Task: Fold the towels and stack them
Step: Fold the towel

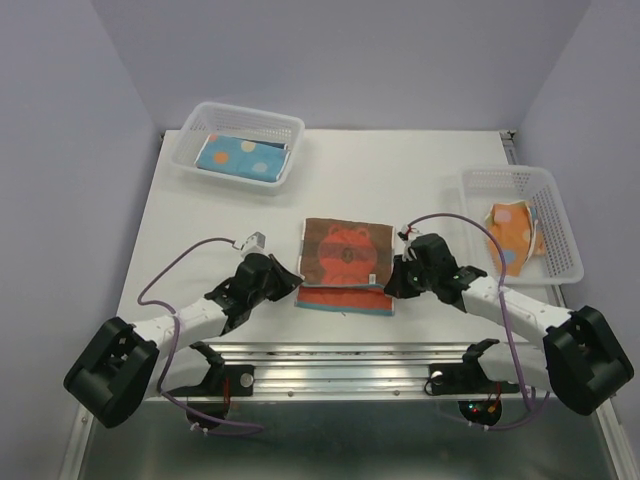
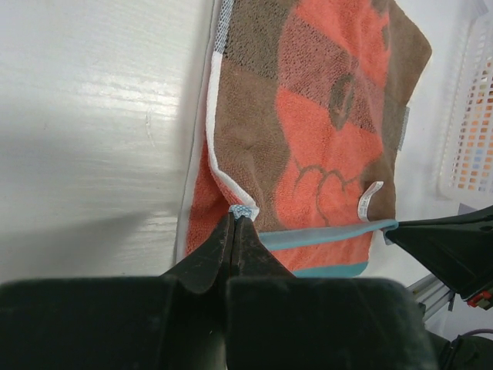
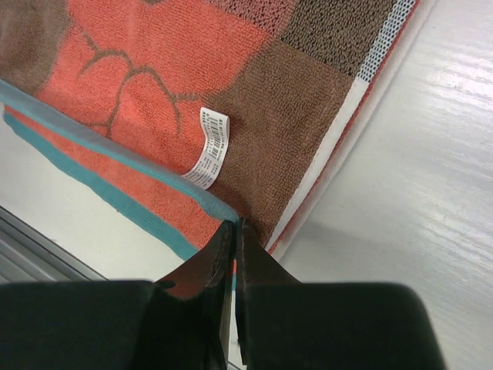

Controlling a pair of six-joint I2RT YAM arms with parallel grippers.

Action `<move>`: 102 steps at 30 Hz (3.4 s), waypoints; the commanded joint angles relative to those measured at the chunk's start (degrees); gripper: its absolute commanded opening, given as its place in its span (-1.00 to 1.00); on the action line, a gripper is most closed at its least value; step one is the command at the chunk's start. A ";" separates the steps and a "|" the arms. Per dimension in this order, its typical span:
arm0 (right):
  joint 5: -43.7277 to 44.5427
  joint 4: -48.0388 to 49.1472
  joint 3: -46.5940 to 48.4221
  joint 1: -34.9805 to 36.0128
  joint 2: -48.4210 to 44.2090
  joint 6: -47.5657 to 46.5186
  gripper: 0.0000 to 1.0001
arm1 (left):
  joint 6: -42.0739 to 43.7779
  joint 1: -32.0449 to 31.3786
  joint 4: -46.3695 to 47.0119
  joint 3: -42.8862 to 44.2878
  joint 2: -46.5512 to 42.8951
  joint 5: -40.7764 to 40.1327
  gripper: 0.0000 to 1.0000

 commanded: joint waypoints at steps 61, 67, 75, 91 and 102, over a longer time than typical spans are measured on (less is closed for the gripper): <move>20.51 -4.18 15.76 -3.53 6.29 12.13 1.00 | 16.64 0.14 -17.42 31.82 18.44 -8.52 0.85; 18.84 -2.24 22.26 -6.61 16.57 7.65 1.00 | 18.04 3.66 -17.07 37.62 26.35 -6.85 0.77; 15.32 -0.22 26.22 -10.04 25.19 5.10 0.77 | 20.77 6.48 -16.81 43.78 35.67 -1.67 0.47; 11.72 2.33 29.91 -13.21 34.51 3.52 -0.02 | 21.30 8.06 -16.80 49.67 45.60 0.70 -0.01; 6.18 3.21 28.51 -13.30 32.67 1.94 -0.81 | 21.47 8.06 -15.49 49.41 46.40 4.93 -1.00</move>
